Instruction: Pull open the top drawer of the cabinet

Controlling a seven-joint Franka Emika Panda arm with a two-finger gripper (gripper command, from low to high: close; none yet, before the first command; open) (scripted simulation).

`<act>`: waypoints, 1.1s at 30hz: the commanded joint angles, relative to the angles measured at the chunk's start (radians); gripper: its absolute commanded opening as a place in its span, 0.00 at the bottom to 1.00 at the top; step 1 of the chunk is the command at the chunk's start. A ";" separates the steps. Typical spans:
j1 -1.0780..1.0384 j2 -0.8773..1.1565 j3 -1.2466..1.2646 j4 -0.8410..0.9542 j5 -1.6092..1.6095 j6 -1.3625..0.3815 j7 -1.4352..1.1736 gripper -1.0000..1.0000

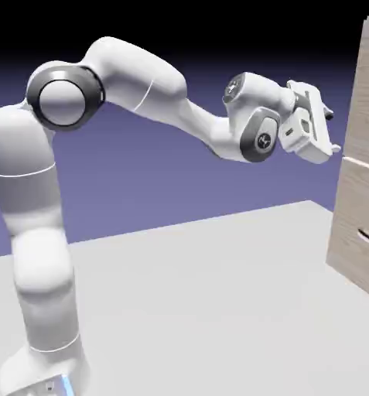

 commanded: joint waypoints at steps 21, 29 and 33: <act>-0.011 0.487 -0.071 0.641 -0.201 0.192 0.913 0.50; -0.056 0.631 0.001 0.853 -0.260 0.171 1.038 0.50; -0.114 0.719 0.111 0.998 -0.295 0.102 1.010 0.50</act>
